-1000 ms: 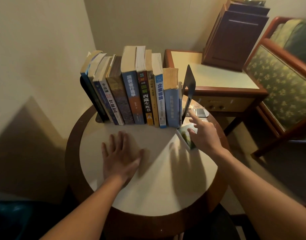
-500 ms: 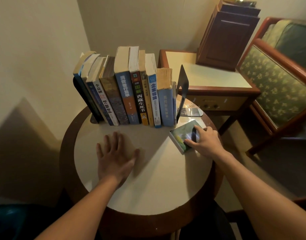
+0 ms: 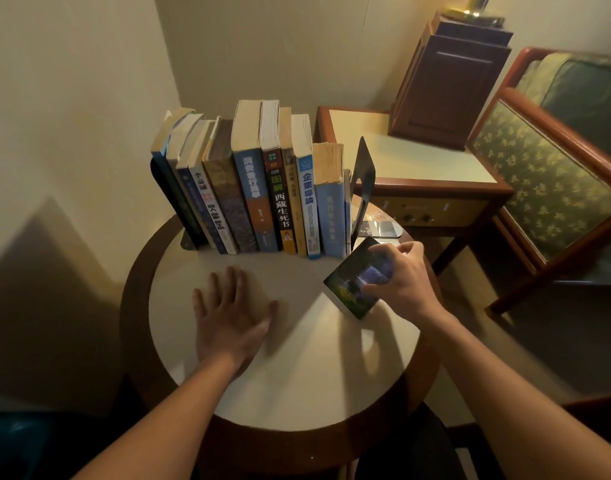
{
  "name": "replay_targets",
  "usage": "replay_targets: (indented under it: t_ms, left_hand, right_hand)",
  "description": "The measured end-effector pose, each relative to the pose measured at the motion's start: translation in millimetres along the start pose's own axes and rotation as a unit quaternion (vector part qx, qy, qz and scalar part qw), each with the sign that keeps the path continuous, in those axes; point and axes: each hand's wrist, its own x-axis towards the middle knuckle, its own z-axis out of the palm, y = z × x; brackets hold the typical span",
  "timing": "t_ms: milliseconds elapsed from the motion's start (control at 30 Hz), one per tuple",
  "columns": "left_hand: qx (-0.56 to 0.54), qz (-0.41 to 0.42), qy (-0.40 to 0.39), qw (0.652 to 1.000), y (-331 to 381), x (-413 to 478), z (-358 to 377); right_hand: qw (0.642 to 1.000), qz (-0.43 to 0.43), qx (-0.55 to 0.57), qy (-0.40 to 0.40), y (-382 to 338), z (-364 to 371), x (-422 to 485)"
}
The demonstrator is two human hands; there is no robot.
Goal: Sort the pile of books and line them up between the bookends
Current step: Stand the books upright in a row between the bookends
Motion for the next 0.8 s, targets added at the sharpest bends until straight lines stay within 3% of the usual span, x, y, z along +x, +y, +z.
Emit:
replay_targets:
  t_ms: [133,267,433,633,800]
  left_hand:
    - [-0.006,0.0,0.001,1.0,-1,0,0]
    - [-0.011,-0.004,0.004,1.0,1,-1,0]
    - [-0.006,-0.003,0.01,1.0,0,-1,2]
    - [-0.011,-0.001,0.005,1.0,0,0,1]
    - [-0.013,-0.003,0.002,1.0,0,0,0]
  right_hand:
    - [1.0,-0.005,0.004,-0.02,-1,-10,-1]
    - [0.997,-0.07,0.022,-0.029,-3,-24,-9]
    - [0.971,-0.228,-0.028,0.07,-17,-41,-18]
    - [0.942,-0.248,-0.051,0.221,-34,-59,-23]
    - [0.92,-0.26,-0.075,0.284,-48,-57,-13]
